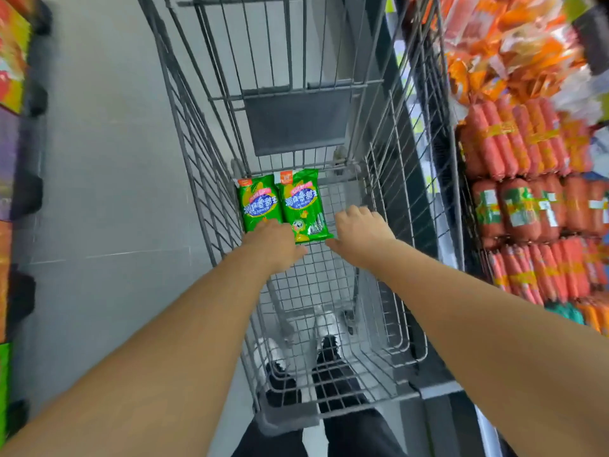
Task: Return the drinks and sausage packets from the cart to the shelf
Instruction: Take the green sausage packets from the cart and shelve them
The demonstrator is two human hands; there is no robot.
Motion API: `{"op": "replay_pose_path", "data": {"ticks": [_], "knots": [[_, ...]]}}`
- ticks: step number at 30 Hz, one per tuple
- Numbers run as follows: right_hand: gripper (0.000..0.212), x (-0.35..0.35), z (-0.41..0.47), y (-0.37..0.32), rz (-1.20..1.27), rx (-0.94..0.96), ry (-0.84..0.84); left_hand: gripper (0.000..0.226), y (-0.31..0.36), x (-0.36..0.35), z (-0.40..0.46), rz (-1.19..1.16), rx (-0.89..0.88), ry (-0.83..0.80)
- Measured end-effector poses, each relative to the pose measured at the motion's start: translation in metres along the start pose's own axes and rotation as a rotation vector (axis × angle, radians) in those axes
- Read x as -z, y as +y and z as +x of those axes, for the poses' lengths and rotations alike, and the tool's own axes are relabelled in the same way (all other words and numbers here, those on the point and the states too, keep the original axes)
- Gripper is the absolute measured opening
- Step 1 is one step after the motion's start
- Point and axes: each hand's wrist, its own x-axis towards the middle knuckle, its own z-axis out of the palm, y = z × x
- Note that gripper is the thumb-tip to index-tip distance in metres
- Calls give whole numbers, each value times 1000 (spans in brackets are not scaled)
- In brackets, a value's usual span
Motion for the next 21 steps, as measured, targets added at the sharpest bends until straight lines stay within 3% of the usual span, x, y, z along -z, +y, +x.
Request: {"op": "replay_pose_path", "data": {"ticks": [8, 14, 18, 21], "knots": [[58, -55, 96, 3, 181, -35, -93, 68, -18, -43, 96, -79, 244, -44], [64, -86, 147, 5, 370, -99, -152, 95, -21, -57, 147, -205, 494, 11], [67, -93, 169, -1, 554, -160, -163, 90, -20, -62, 161, -234, 584, 75], [75, -97, 175, -5, 547, -140, -157, 91, -21, -58, 168, -227, 625, 101]]}}
